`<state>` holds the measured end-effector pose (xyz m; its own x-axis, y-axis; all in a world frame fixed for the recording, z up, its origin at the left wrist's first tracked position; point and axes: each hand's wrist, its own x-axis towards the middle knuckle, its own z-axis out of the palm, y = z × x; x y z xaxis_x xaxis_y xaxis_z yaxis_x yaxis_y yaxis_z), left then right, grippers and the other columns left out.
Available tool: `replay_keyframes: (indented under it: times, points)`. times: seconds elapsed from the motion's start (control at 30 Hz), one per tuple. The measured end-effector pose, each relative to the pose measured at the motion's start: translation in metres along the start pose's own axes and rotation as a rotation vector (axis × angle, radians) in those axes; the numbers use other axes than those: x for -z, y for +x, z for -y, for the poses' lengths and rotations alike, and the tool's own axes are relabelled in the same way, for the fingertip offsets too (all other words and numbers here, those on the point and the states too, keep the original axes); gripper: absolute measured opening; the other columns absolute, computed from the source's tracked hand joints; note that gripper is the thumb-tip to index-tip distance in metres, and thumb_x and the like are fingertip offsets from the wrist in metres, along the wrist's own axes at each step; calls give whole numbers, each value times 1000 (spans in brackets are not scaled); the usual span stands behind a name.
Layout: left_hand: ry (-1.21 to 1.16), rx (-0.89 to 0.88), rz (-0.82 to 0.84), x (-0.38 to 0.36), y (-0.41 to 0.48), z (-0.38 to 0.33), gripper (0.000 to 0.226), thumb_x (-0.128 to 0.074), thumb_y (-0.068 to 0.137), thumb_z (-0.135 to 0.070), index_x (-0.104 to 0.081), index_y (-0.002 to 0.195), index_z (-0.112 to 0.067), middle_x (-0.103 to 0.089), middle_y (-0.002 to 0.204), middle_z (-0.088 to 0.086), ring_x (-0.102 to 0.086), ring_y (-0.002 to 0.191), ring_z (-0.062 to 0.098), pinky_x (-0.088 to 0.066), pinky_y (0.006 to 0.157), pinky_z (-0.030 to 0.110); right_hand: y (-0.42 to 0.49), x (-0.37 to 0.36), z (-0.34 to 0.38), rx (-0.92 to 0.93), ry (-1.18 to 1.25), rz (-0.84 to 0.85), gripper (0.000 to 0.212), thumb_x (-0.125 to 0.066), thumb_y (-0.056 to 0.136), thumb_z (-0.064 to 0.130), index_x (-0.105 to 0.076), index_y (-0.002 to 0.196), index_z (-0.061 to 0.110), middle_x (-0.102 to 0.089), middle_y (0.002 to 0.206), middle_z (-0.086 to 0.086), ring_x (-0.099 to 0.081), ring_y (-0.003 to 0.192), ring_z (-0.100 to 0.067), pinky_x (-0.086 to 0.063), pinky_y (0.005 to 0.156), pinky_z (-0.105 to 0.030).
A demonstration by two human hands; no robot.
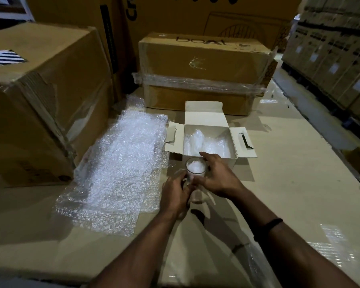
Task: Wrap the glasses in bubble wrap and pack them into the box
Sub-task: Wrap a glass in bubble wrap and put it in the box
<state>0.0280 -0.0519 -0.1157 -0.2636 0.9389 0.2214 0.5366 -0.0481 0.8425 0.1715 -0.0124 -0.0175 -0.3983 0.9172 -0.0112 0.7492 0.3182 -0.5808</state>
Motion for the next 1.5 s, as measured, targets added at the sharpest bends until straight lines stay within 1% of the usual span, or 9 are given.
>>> replay_keyframes:
  times: [0.1, 0.2, 0.33, 0.5, 0.77, 0.97, 1.13, 1.3, 1.5]
  points:
    - [-16, 13, 6, 2, -2, -2, 13, -60, 89, -40, -65, 99, -33, -69, 90, -18, -64, 81, -4, -54, 66, 28, 2, -15, -1, -60, 8, -34, 94, -73, 74, 56, -33, 149, 17, -45, 144, -6, -44, 131, -23, -42, 102, -36]
    - [-26, 29, 32, 2, -1, -5, 15, -72, 81, -30, -66, 94, -32, -69, 86, -20, -63, 77, -7, -47, 61, 18, 7, -15, 0, -57, 30, -84, 78, -74, 70, 58, -53, 133, 17, -64, 124, -3, -60, 113, -22, -49, 84, -31]
    - [-68, 46, 47, 2, -1, -2, 43, -73, 69, -48, -65, 109, -33, -69, 102, -15, -65, 92, 2, -56, 77, 28, -1, 11, 1, -49, 138, -139, 66, -83, 69, 41, -61, 125, 12, -68, 116, -4, -63, 98, -18, -49, 79, -29]
    - [23, 17, -77, -6, 3, -3, 65, -79, 76, -26, -51, 135, -34, -55, 128, -8, -57, 111, 16, -51, 94, 38, 11, 68, -21, -53, 346, -238, 77, -86, 70, 34, -52, 137, 16, -61, 123, 3, -65, 92, -14, -53, 81, -28]
    - [425, -61, -93, -20, 32, -3, 78, -70, 83, -36, -32, 151, -29, -40, 147, 13, -46, 125, 35, -40, 99, 49, 85, 80, -76, 256, -252, -47, 76, -78, 74, 7, -44, 142, 17, -48, 145, -5, -50, 126, -27, -45, 100, -36]
    - [397, -43, -81, -24, 37, 2, 79, -69, 82, -38, -29, 149, -32, -53, 134, 6, -50, 118, 27, -42, 97, 45, 115, 68, -91, 394, -564, 187, 72, -61, 73, -12, -51, 137, 18, -45, 144, -7, -52, 122, -31, -47, 80, -32]
    - [374, -38, -82, -22, 38, 1, 75, -68, 84, -37, -29, 148, -34, -56, 130, 2, -51, 115, 23, -43, 97, 44, 123, 63, -76, 378, -660, 387, 55, -66, 83, 4, -57, 134, 21, -46, 145, -8, -47, 130, -25, -39, 102, -30]
    - [363, -54, -84, -21, 38, 2, 72, -66, 85, -37, -32, 148, -34, -56, 134, 2, -51, 117, 24, -42, 98, 44, 116, 57, -84, 297, -663, 101, 30, -60, 94, 29, -66, 124, 27, -61, 130, 1, -60, 112, -20, -46, 85, -29]
    - [359, -68, -86, -20, 38, 1, 71, -67, 85, -34, -33, 148, -33, -55, 136, 2, -53, 116, 25, -40, 96, 43, 111, 45, -81, 240, -671, 140, 36, -53, 97, 30, -59, 132, 26, -59, 131, 0, -59, 113, -25, -45, 87, -33]
